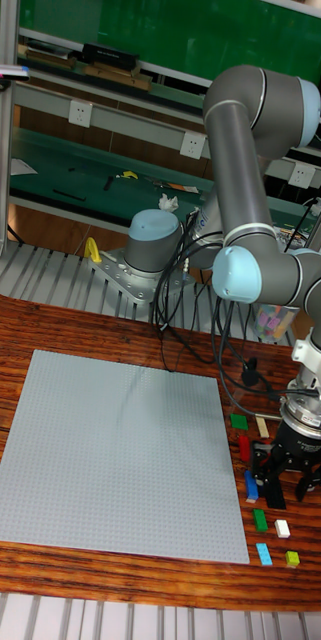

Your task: Build with small Lego blocks

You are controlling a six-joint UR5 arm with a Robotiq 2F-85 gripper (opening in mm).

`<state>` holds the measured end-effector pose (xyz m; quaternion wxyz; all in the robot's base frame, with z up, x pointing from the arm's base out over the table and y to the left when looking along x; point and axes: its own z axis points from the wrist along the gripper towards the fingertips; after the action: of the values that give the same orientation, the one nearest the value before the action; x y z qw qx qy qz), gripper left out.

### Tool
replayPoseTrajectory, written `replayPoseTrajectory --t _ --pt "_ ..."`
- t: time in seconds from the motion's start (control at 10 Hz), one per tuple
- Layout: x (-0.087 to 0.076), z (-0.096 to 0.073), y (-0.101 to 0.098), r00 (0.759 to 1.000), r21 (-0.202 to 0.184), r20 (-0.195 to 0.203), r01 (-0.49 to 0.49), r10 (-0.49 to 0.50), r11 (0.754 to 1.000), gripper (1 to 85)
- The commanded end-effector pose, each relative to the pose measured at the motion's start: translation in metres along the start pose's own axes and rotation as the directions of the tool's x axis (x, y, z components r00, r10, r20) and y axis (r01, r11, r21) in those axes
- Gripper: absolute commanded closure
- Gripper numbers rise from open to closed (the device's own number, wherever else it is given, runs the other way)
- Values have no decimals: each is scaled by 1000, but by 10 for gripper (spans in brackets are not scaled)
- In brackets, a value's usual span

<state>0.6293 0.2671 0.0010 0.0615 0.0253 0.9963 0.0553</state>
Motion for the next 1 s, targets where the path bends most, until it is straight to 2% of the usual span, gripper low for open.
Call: replayPoseTrajectory --t 0.0,0.9 --pt "-1 0 0 1000 -12 -2 -10 9 1000 263" --pt "1 3 -6 1000 -3 2 -8 8 1000 323"
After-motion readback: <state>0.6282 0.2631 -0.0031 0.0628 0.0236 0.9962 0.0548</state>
